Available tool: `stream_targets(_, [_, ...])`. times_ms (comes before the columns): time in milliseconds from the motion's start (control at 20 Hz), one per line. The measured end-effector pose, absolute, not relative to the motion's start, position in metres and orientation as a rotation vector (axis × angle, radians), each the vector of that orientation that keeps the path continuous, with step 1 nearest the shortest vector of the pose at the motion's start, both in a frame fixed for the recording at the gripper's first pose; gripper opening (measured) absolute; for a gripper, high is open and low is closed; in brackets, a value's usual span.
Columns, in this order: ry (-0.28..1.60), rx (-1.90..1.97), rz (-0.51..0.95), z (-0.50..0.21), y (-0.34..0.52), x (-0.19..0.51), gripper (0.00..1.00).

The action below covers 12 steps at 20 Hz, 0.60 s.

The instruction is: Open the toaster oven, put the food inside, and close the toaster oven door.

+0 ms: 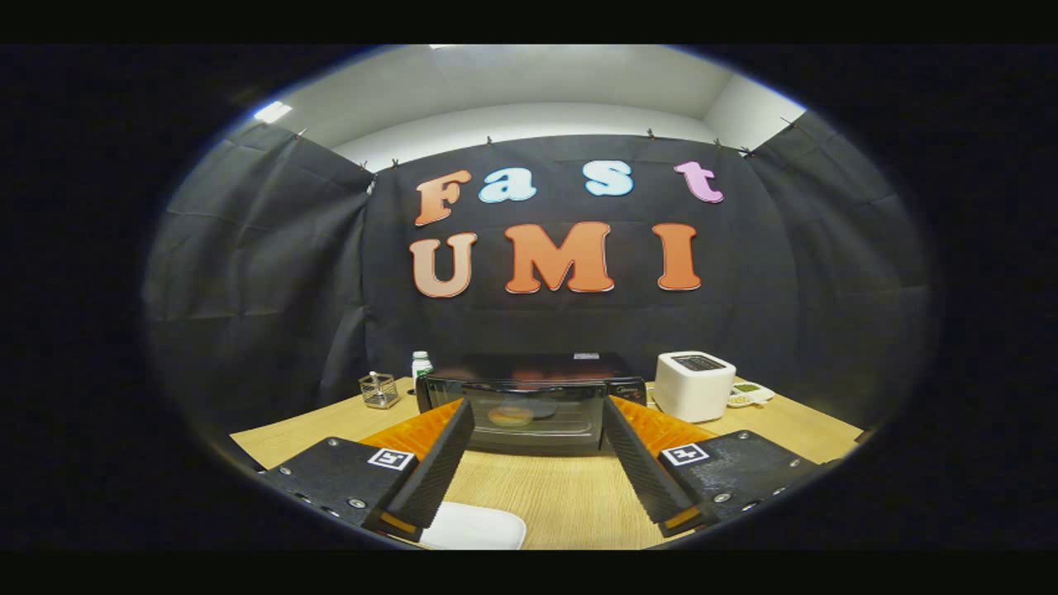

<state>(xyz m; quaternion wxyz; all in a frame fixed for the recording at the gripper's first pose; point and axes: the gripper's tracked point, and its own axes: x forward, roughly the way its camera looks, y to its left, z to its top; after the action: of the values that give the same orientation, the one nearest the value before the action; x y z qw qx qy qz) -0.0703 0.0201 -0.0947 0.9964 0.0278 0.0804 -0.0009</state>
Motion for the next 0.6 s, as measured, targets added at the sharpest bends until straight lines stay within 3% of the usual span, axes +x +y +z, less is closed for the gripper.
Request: stream_targets(600, [0.037,0.037,0.012,-0.074,0.015,-0.097,0.96])
